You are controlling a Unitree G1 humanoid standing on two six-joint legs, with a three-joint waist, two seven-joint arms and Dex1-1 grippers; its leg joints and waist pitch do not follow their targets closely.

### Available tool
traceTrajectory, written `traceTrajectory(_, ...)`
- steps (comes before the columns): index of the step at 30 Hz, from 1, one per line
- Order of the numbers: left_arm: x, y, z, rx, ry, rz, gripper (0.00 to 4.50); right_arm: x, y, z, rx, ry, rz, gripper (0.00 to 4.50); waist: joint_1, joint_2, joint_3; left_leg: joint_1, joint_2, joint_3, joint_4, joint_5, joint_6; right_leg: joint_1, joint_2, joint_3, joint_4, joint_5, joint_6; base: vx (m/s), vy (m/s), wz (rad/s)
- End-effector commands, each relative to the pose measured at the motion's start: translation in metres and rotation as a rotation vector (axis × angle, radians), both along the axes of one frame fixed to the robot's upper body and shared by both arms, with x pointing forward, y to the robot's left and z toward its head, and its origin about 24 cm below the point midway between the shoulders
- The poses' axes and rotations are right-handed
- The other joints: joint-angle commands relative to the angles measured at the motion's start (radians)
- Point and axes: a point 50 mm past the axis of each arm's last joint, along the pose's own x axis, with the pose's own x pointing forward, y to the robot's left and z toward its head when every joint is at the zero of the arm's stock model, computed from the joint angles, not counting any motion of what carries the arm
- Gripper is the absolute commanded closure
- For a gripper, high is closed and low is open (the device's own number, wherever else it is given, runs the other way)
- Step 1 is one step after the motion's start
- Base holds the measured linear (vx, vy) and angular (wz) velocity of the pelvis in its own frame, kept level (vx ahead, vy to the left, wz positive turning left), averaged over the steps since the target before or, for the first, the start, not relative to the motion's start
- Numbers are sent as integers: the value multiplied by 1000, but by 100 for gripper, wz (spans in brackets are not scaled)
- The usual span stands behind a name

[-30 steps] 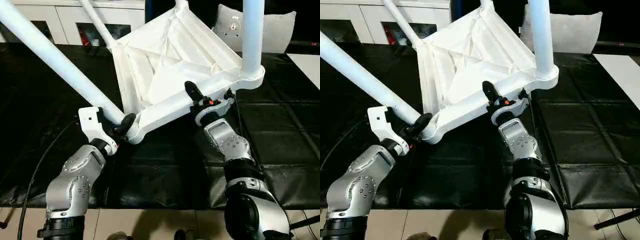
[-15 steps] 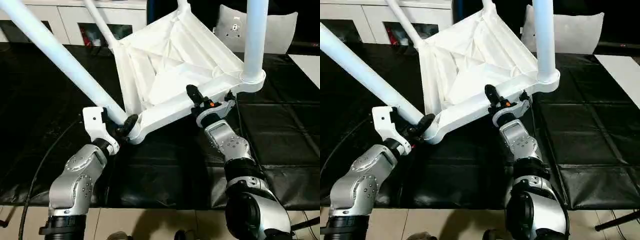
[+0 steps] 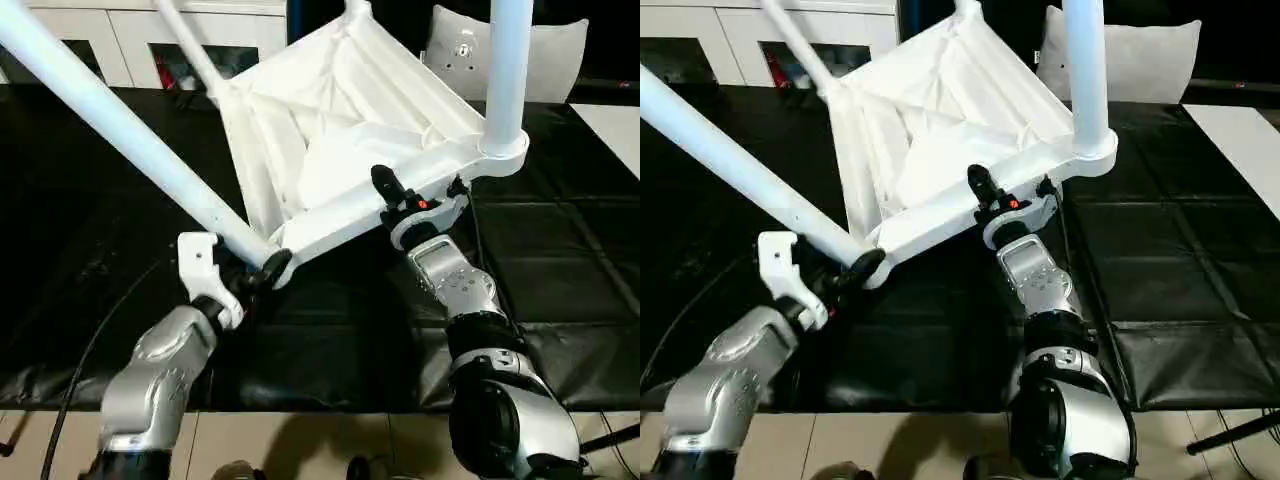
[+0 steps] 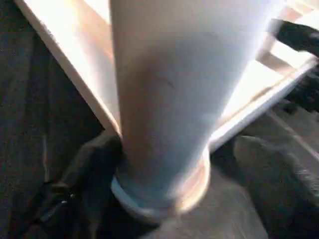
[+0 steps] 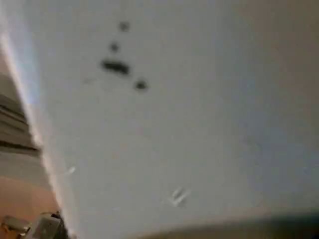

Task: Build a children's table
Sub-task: Flip table

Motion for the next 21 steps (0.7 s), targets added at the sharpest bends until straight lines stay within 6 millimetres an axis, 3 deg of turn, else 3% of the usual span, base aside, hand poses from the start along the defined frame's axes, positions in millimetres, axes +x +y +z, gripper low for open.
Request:
traceTrajectory(1, -14, -7, 2, 17, -18, -106, 29, 15, -11, 48, -108, -191, -58, 256, 10, -6, -87, -1, 58, 0, -68, 61, 139, 81, -79, 41, -56, -85, -270, 0, 0, 0)
traceTrajectory(3, -22, -2, 3, 40, -27, -129, 4, 17, -26, 54, -157, -198, -134, 256, 11, -5, -84, 0, 59, 1, -70, 36, 125, 79, -79, 41, -59, -122, -261, 0, 0, 0)
traceTrajectory(6, -25, 3, 3, 56, -32, -132, 0, 19, -38, 61, -153, -204, -186, 256, 14, -2, -80, 6, 58, 5, -74, -31, 99, 74, -74, 42, -70, -197, -239, 0, 0, 0)
traceTrajectory(9, -27, 8, 5, 66, -40, -143, 0, 19, -53, 72, -174, -226, -255, 256, 18, -4, -72, 12, 56, 8, -81, -136, 51, 65, -71, 41, -85, -328, -193, -49, -14, 5)
traceTrajectory(11, -28, 7, 9, 67, -66, -175, 0, 19, -64, 77, -217, -236, -306, 256, 22, -2, -68, 20, 57, 12, -84, -207, 15, 53, -68, 39, -98, -431, -144, -62, -17, 8)
traceTrajectory(13, -29, 5, 13, 73, -83, -198, 0, 18, -69, 80, -244, -240, -328, 256, 27, -5, -66, 22, 57, 16, -85, -238, -5, 47, -65, 39, -104, -484, -104, 0, 0, 0)
traceTrajectory(16, -30, 0, 18, 74, -100, -232, 0, 17, -75, 84, -285, -250, -351, 256, 37, -6, -67, 22, 59, 18, -87, -237, -17, 43, -65, 38, -105, -501, -70, 0, 0, 0)
traceTrajectory(21, -26, -13, 40, 98, -174, -305, 0, 12, -89, 96, -405, -265, -421, 256, 37, -8, -73, 11, 57, 17, -89, -218, -23, 49, -61, 37, -94, -430, -64, 0, 0, 0)
